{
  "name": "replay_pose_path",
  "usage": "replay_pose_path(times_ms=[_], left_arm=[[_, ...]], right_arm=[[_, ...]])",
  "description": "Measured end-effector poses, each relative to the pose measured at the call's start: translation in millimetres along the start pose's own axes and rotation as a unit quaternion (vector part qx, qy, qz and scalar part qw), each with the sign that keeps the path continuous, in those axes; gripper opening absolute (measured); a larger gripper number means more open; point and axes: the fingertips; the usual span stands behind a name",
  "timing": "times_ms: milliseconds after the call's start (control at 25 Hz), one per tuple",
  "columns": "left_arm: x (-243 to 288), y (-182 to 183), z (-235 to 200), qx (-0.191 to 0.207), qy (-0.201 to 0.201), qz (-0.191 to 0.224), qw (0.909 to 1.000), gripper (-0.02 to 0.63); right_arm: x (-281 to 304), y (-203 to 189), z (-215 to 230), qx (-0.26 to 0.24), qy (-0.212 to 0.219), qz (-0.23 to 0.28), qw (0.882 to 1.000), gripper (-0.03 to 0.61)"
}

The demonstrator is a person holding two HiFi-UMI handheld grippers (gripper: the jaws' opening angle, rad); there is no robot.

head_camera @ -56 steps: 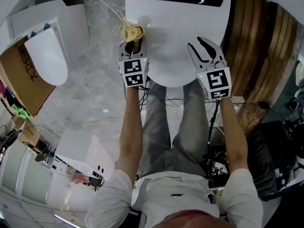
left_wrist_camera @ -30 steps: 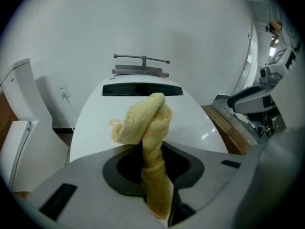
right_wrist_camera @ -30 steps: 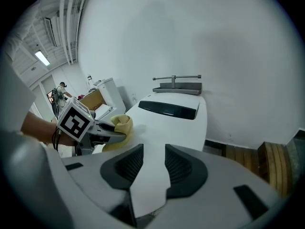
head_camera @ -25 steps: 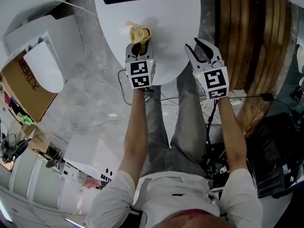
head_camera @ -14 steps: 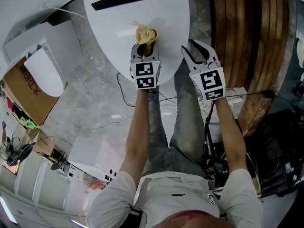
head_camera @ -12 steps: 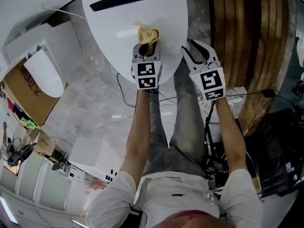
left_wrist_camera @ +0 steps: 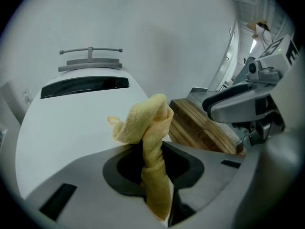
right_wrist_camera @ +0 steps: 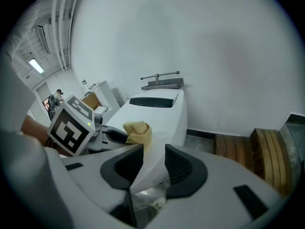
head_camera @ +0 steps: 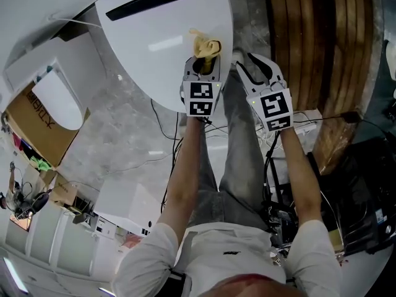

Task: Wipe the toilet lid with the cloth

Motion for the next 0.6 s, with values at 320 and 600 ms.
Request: replay_pose_path(times_ms=[320, 600], left_arm=[[-1, -5, 52, 0.016, -0.042, -0.012, 0.9989, 0.106], [-7, -24, 78, 0.013, -0.076, -0.029, 0.9966, 0.106]], right_arm=[[-18, -16, 10, 0.006, 0.002, -0.004, 1.0, 0.156], [-24, -40, 14, -0.007, 0.013, -0.023, 1.0, 0.156]])
Point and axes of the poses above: the fingertips, and each gripper's own axes: x forward along the fingers, z to its right, y out of its top, and after that the axes turned 15 degrees about y, right-handed
